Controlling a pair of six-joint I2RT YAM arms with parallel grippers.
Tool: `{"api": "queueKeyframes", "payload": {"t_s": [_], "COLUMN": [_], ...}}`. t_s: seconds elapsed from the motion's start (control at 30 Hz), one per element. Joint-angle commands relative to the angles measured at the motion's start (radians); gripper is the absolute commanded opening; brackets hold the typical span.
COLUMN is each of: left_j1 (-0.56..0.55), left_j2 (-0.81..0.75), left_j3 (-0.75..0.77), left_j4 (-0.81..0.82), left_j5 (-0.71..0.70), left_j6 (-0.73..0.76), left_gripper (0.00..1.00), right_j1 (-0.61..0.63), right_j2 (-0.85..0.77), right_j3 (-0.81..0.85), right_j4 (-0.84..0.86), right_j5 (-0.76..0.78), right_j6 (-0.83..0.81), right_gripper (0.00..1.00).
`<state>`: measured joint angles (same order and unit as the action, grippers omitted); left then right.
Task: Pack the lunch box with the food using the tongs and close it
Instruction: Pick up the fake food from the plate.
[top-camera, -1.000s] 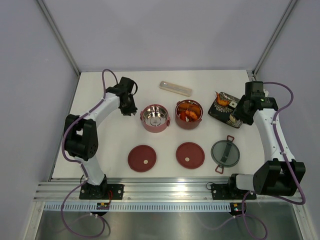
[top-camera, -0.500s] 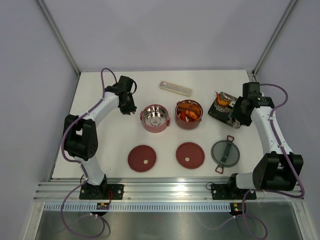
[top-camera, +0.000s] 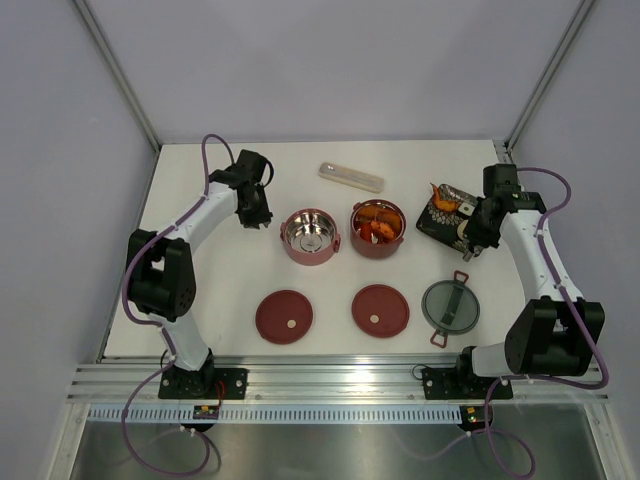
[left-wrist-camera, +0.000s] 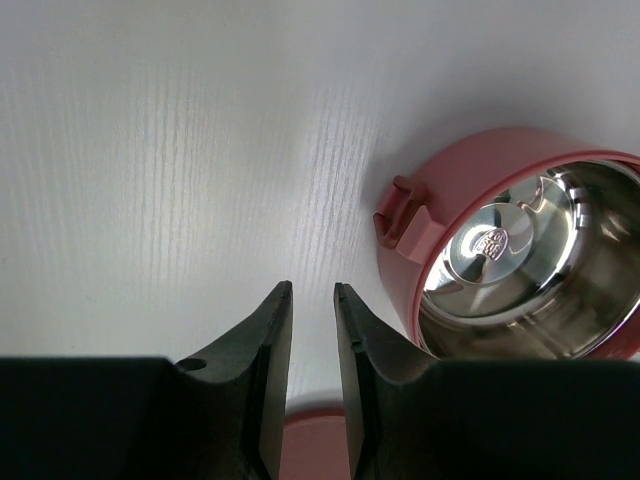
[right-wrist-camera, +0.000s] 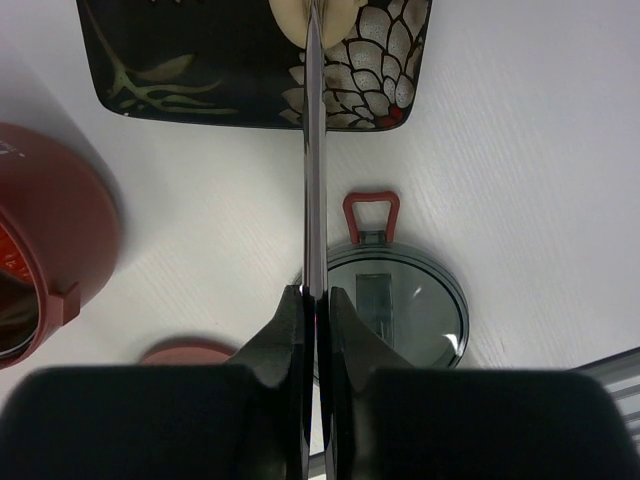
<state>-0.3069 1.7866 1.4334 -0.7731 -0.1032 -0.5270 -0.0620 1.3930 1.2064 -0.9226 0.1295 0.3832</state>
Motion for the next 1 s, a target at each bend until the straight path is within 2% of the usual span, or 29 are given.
{"api": "queueKeyframes", "payload": {"t_s": [0.0,0.27,0.43,0.67,0.8,0.97], "left_j1": [0.003,0.002,0.005,0.022,0.025,0.040], "left_j2": [-0.049,-0.046,-0.035,-0.032,-0.042,-0.058], "left_j3": [0.039,0.047,0.048,0.009,-0.005,-0.031], "left_j4": [-0.002,-0.012,-0.009,0.026,0.029,0.043], "left_j5": [-0.021,-0.015,-0.006,0.063,0.051,0.056], "left_j6": [0.018,0.024,0.018,-0.007,-0.011,-0.018], "left_gripper": [0.27,0.27,0.27,0.27,0.27,0.28], "right_j1": [-0.004,-0.004,-0.002,0.037,0.125,0.290], "right_j2": [-0.026,-0.080,-0.103,-0.111,-0.089,-0.037], "right_j3": [0.065,0.119,0.162,0.301,0.378,0.484], "right_j4": [-0.022,-0.102,-0.143,-0.203,-0.222,-0.207], "right_j5": [-0.018,-0.027,-0.094,-0.116,-0.100,-0.085], "right_j6": [-0.017,-0.032,-0.040,-0.043,-0.026,0.008], "right_gripper": [0.05,0.00,0.00,0.00,0.00,0.00]}}
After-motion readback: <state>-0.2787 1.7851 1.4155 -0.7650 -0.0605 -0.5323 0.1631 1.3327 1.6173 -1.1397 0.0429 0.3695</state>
